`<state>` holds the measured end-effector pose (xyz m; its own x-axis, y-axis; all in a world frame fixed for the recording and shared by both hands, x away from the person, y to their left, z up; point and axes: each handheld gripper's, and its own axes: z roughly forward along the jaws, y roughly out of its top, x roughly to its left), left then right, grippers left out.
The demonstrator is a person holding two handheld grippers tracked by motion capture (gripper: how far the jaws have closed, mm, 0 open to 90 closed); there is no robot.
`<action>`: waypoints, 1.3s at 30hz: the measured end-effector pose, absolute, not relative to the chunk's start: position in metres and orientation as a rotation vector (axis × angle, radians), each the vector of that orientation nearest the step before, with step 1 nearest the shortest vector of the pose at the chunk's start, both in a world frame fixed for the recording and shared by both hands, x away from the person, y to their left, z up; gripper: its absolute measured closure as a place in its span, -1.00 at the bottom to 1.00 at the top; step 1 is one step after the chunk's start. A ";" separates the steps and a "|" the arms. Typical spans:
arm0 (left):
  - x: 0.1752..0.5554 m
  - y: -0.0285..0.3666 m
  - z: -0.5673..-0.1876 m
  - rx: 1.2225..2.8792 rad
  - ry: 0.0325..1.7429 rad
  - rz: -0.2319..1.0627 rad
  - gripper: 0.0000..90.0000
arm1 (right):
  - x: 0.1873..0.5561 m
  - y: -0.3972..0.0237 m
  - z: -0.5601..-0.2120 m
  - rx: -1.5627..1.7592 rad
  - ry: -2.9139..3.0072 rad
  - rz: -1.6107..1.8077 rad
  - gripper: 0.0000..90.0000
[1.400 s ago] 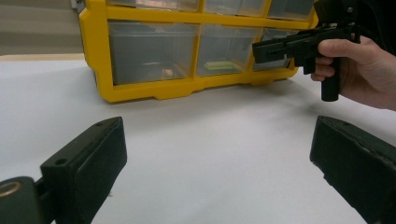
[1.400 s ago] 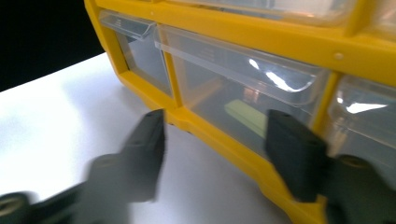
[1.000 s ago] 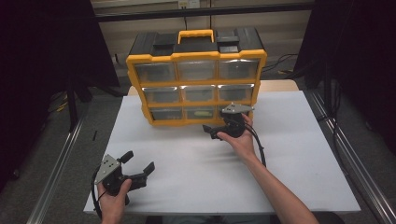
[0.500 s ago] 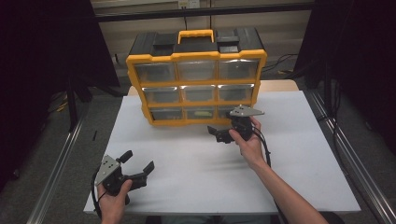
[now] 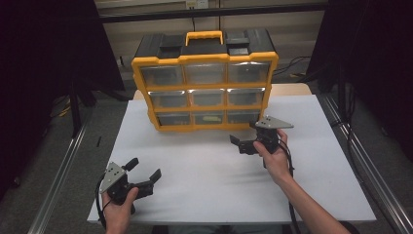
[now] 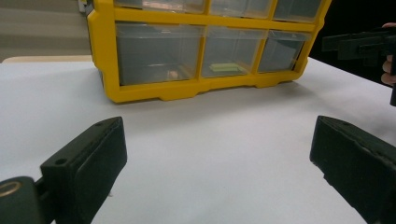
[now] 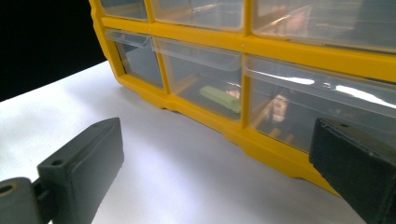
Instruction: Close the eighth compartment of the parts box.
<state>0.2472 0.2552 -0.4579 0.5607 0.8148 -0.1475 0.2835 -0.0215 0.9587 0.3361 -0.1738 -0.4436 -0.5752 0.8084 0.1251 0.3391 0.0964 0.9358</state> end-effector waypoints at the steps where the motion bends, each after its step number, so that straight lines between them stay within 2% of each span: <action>1: 0.247 0.255 -0.458 1.584 0.954 0.548 -0.91 | 0.334 -0.177 -0.443 1.114 1.949 1.473 -0.95; 39: 0.246 0.257 -0.457 1.592 0.960 0.560 -0.91 | 0.277 -0.233 -0.441 1.120 1.863 1.381 -0.94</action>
